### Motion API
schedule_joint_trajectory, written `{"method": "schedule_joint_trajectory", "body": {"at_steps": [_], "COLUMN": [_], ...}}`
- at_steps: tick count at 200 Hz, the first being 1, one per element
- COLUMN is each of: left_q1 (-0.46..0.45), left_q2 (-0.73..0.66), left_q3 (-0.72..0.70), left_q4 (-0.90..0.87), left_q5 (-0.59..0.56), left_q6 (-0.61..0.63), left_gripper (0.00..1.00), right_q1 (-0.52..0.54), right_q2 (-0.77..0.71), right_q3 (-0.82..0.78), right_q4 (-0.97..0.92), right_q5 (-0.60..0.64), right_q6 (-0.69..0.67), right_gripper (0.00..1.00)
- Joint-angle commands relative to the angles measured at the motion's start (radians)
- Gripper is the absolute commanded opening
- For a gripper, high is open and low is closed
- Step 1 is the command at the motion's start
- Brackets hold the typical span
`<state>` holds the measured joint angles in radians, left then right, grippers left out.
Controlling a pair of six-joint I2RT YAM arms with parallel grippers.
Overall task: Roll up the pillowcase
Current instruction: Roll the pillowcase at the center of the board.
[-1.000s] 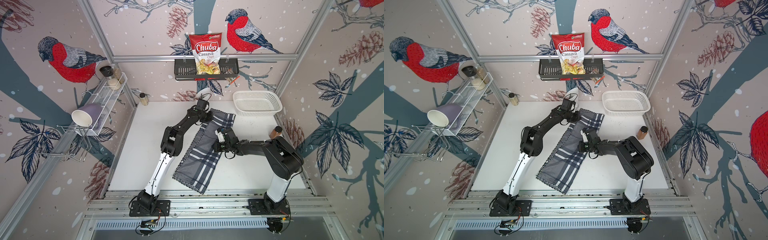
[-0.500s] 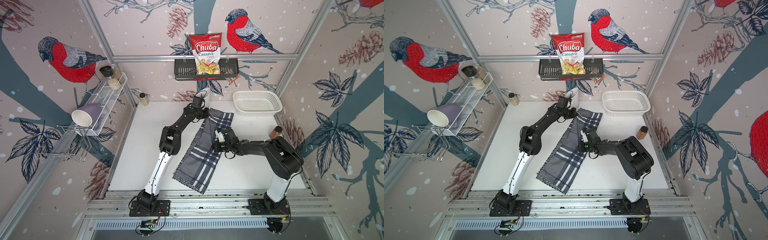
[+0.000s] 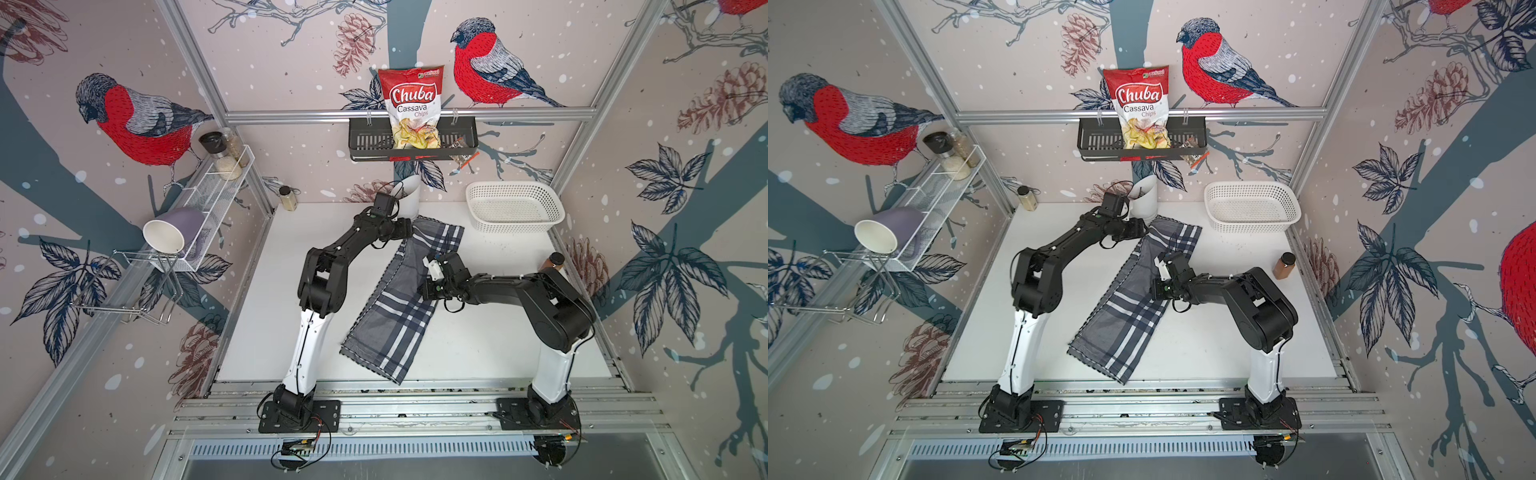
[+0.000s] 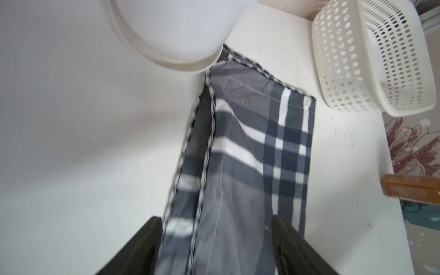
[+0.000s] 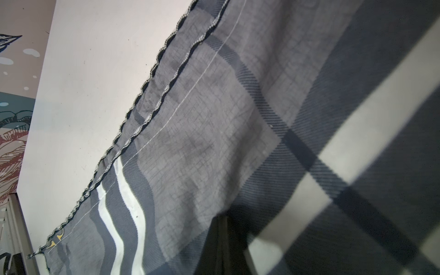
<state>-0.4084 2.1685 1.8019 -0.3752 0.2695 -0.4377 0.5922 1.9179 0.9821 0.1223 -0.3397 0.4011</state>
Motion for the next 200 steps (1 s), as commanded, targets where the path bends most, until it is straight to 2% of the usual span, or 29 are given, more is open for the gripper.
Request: {"method": "schedule_joint_trajectory", "body": {"at_steps": [1,25,45,57,74,86,107,130,153,175,200], "left_q1": [0.003,0.015,0.036,0.054,0.087,0.119,0.18,0.2,0.201,0.201,0.201], "left_q2": [-0.24,-0.457,-0.657,-0.776,-0.931,-1.045,-1.211,-1.258,-1.236,-1.26,-1.276], "left_q3": [-0.295,-0.598,-0.851,-0.985,-1.139,-1.231,-1.362,-1.384,-1.384,-1.426,-1.432], "left_q4": [0.167,0.22,0.29,0.328,0.323,0.304,0.302,0.247,0.21,0.241,0.232], "left_q5": [-0.068,-0.112,-0.109,-0.116,-0.152,-0.168,-0.142,-0.107,-0.077,-0.075,-0.078], "left_q6": [-0.024,-0.081,-0.162,-0.226,-0.296,-0.34,-0.372,-0.346,-0.327,-0.348,-0.355], "left_gripper": [0.72,0.72,0.72,0.73,0.73,0.74,0.74,0.74,0.75,0.75,0.75], "right_q1": [-0.037,-0.05,0.004,0.084,0.221,0.368,0.619,0.781,0.844,0.849,0.848], "right_q2": [0.014,-0.019,-0.114,-0.2,-0.312,-0.391,-0.477,-0.468,-0.394,-0.322,-0.238], "right_q3": [0.013,0.055,0.073,0.07,0.034,-0.024,-0.131,-0.16,-0.138,-0.117,-0.095], "right_q4": [-0.168,-0.205,-0.244,-0.264,-0.271,-0.257,-0.228,-0.28,-0.329,-0.329,-0.319], "right_q5": [0.073,0.065,0.09,0.197,0.368,0.526,0.688,0.681,0.704,0.687,0.758], "right_q6": [-0.025,-0.064,-0.129,-0.176,-0.239,-0.299,-0.406,-0.425,-0.385,-0.374,-0.364], "right_gripper": [0.13,0.41,0.62,0.78,0.89,0.99,1.0,1.0,1.0,1.0,1.0]}}
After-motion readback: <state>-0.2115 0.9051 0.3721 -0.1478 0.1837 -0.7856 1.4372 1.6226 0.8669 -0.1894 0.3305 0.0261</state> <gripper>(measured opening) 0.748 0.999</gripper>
